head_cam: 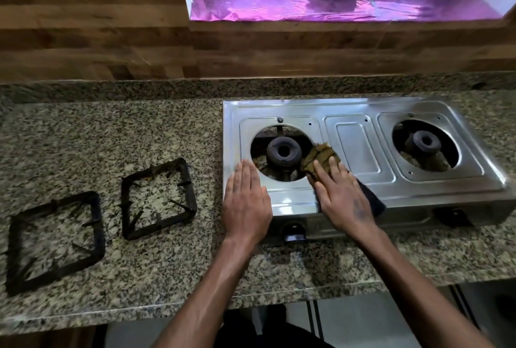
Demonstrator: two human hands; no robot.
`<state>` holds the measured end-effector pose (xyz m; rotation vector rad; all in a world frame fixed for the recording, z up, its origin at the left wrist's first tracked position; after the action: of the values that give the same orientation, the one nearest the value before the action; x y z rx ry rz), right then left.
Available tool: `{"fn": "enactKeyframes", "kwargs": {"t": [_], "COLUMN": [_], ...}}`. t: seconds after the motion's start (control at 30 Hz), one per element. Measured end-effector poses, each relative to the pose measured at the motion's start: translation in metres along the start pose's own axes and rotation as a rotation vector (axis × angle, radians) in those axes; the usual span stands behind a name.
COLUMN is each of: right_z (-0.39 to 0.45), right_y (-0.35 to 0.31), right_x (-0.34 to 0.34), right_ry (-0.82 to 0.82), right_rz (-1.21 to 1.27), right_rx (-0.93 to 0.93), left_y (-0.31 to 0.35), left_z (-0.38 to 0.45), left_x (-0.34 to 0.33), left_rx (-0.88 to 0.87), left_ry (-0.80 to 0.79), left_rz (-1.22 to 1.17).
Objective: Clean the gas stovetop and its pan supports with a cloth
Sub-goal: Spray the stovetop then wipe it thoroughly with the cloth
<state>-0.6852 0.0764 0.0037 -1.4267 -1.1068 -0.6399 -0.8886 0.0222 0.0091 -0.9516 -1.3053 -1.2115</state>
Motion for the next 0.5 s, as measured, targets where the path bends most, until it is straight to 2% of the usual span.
{"fn": "enactKeyframes", "kwargs": {"t": [0.17, 0.27, 0.37, 0.5], "right_z": [-0.052, -0.041, -0.030, -0.024], "right_y": [-0.022, -0.053, -0.094, -0.127], "right_x": [-0.012, -0.029, -0.049, -0.066], "right_ry": [-0.063, -0.105, -0.146, -0.165], "right_rz": [-0.018, -0.042, -0.026, -0.009], "right_rx": [0.157, 0.287, 0.429, 0.521], "left_y": [0.001, -0.004, -0.020, -0.037], "left_z": [0.001, 0.002, -0.001, -0.012], "left_x": [0.000, 0.009, 0.021, 0.027], "left_rx": [-0.010, 0.015, 0.121, 0.191], "left_ry": [0.007, 0.039, 0.084, 0.089], "left_rz": [-0.027, -0.211, -0.463, -0.499]}}
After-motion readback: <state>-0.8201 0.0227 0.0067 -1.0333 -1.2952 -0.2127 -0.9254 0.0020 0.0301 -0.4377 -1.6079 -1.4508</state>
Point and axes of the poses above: each hand's wrist, its own z-axis towards the middle knuckle, its own x-axis out of the back of the hand, y = z × x, the point moved 9 cm from there along z, towards the middle knuckle, and after that the axes turned 12 degrees about z, right-handed, at the moved point
